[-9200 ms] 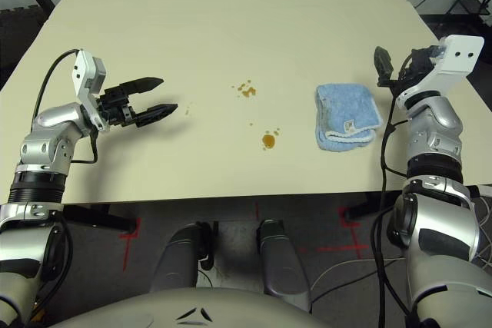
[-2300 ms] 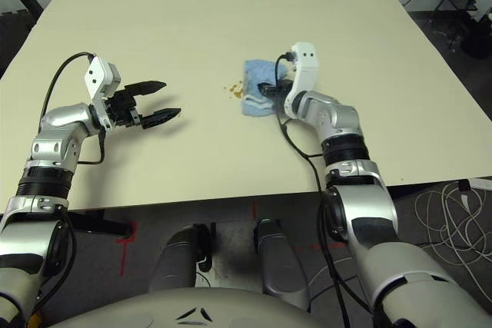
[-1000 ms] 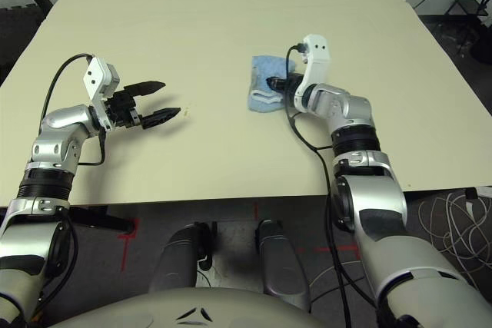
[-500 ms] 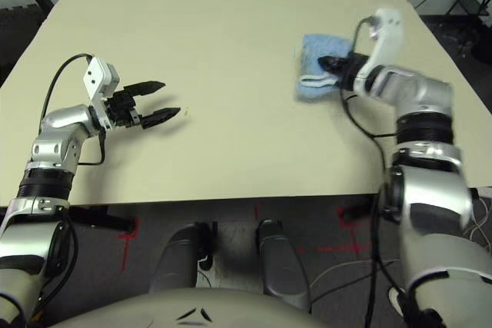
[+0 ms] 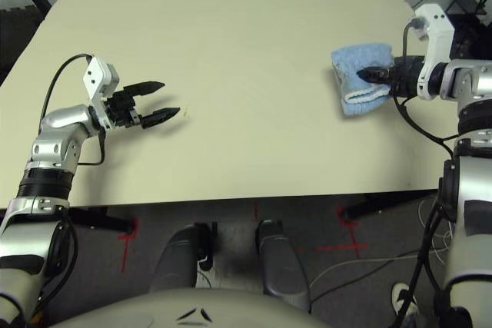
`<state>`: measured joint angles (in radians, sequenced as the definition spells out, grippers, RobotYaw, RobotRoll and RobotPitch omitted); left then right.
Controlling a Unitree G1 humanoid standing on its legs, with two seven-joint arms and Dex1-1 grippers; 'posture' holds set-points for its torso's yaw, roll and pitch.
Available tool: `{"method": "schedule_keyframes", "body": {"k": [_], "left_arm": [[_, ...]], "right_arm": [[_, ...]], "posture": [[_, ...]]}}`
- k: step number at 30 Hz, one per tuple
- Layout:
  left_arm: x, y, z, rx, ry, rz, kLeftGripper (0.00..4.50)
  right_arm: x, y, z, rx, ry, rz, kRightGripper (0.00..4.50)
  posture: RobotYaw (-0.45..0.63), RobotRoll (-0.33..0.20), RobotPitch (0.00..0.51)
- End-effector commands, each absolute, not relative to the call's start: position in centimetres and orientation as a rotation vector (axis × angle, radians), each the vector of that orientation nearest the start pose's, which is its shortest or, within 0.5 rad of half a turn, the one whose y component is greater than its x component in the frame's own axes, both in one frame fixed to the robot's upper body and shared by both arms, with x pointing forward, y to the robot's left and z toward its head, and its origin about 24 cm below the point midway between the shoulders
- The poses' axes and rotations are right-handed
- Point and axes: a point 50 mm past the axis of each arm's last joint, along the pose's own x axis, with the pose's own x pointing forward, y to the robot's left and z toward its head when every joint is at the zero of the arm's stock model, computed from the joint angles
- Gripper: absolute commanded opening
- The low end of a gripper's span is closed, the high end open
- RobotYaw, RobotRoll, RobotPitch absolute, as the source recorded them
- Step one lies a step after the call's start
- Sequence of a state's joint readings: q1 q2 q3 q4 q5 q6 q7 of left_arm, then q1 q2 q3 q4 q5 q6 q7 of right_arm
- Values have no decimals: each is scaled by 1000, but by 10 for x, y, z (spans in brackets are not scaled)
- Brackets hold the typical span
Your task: Wipe the water off the table with a rag.
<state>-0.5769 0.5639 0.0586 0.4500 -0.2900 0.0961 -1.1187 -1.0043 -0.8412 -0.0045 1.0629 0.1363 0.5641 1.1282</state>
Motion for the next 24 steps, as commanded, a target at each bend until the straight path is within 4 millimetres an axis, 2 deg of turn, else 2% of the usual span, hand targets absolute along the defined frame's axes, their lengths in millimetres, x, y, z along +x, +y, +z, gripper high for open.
{"method": "schedule_keyframes", "body": {"k": [1, 5, 8, 12, 20, 24], "left_arm": [[328, 227, 138, 234, 52, -956, 4500], [326, 229, 138, 241, 55, -955, 4500], [326, 229, 139, 243, 56, -954, 4500], [326, 229, 140, 246, 54, -953, 4500], [328, 230, 142, 245, 48, -943, 4500], [332, 233, 147, 235, 20, -897, 4500]], "right_arm": [[341, -332, 161, 0, 603, 475, 76], [345, -329, 144, -53, 616, 424, 76], [348, -326, 138, -89, 615, 398, 76], [350, -328, 137, -186, 620, 361, 1476], [348, -348, 170, -270, 541, 280, 4460], [343, -362, 191, -283, 492, 222, 4460]], "posture": [[-121, 0, 169], [-113, 0, 160], [-110, 0, 158], [-109, 0, 155], [-129, 0, 154], [-136, 0, 155]]}}
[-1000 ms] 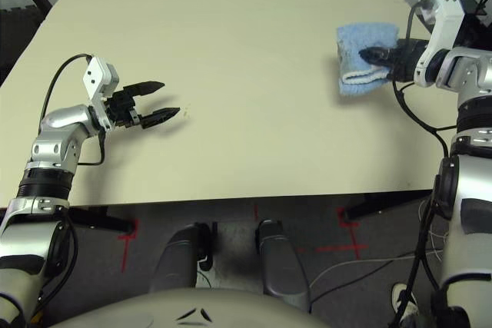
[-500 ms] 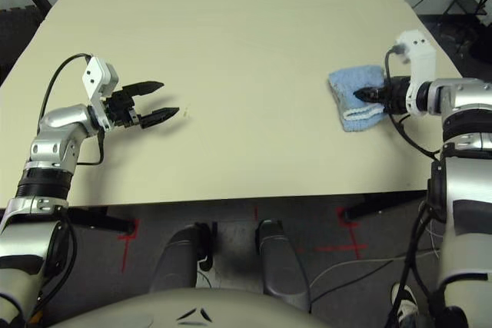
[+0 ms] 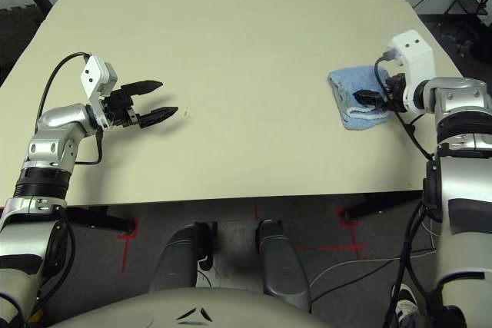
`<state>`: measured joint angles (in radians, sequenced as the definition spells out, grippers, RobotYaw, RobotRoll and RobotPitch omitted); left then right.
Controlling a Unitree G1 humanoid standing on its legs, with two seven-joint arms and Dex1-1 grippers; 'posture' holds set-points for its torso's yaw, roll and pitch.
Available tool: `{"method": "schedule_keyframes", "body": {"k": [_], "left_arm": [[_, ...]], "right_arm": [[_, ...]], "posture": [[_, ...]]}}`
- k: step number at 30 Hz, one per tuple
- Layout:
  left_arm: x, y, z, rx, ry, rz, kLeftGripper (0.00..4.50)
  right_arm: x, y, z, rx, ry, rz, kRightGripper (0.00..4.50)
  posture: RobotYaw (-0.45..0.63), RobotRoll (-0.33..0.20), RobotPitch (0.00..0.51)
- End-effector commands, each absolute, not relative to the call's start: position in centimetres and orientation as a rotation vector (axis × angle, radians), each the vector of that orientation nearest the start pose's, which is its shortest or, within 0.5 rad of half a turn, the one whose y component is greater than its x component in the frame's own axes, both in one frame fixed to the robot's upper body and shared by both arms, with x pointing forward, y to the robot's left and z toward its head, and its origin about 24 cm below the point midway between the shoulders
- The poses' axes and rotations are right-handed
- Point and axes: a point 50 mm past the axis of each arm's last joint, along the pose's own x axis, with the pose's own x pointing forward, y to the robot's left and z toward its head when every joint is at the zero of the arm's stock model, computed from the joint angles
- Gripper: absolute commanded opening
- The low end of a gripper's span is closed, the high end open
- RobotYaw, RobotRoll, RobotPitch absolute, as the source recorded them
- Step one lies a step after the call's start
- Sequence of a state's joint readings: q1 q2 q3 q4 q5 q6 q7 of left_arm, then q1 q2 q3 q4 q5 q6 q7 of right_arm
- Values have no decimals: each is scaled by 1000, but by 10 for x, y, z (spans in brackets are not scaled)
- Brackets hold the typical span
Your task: Wipe the water off the table with a rag.
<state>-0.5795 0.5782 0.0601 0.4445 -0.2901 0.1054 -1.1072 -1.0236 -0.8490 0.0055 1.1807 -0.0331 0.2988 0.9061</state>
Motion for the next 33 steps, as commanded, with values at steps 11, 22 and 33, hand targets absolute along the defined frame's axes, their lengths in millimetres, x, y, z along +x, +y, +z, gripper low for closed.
{"method": "schedule_keyframes", "body": {"k": [11, 22, 33], "left_arm": [[352, 264, 164, 164, -157, -347, 4500], [345, 307, 159, 94, -204, 86, 4500], [339, 323, 150, 86, -199, 214, 4500]], "right_arm": [[347, -365, 204, -76, 40, 70, 4460], [337, -357, 170, 25, -177, 13, 4460], [321, -364, 147, 36, -229, -71, 4460]], "posture": [[-126, 0, 164], [-94, 0, 190], [-70, 0, 193]]}}
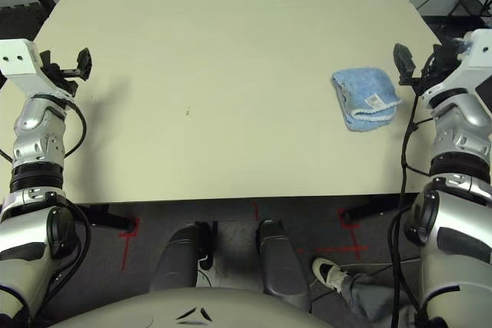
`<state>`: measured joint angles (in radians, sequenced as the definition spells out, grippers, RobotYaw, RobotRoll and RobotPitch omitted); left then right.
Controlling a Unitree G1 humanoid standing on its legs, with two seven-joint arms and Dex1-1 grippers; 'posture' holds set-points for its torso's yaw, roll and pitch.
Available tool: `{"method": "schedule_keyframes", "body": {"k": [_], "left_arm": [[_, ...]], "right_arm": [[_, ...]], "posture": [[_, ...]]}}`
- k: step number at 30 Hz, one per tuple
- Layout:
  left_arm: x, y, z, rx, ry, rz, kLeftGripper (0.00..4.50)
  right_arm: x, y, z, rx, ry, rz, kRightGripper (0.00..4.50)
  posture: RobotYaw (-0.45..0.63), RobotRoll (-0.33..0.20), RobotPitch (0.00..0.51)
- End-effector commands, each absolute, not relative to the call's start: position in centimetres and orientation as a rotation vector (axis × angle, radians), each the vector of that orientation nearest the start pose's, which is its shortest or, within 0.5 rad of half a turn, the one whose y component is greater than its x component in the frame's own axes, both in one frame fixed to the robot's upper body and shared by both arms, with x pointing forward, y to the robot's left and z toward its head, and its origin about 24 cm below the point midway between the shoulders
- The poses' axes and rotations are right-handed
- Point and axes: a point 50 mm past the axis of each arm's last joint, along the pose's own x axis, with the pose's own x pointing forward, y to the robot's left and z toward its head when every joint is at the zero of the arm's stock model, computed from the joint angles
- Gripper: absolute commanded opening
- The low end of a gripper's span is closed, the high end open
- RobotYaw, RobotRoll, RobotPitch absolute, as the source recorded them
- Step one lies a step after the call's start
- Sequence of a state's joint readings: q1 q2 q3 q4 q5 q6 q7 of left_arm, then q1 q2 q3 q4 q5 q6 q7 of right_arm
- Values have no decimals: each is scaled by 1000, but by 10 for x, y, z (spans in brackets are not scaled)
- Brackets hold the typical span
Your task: Wipe the water off the table with a rag.
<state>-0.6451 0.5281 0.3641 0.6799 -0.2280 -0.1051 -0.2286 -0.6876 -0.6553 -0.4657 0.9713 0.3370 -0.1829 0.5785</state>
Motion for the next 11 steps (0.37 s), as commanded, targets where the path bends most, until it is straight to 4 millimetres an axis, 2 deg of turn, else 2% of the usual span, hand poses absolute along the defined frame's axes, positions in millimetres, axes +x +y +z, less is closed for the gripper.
{"method": "schedule_keyframes", "body": {"k": [1, 11], "left_arm": [[339, 323, 150, 86, -198, 214, 4500], [342, 319, 149, 86, -198, 198, 4500]], "right_arm": [[321, -363, 146, 38, -230, -74, 4460], [322, -359, 142, 47, -223, -74, 4460]], "posture": [[-71, 0, 192], [-73, 0, 184]]}}
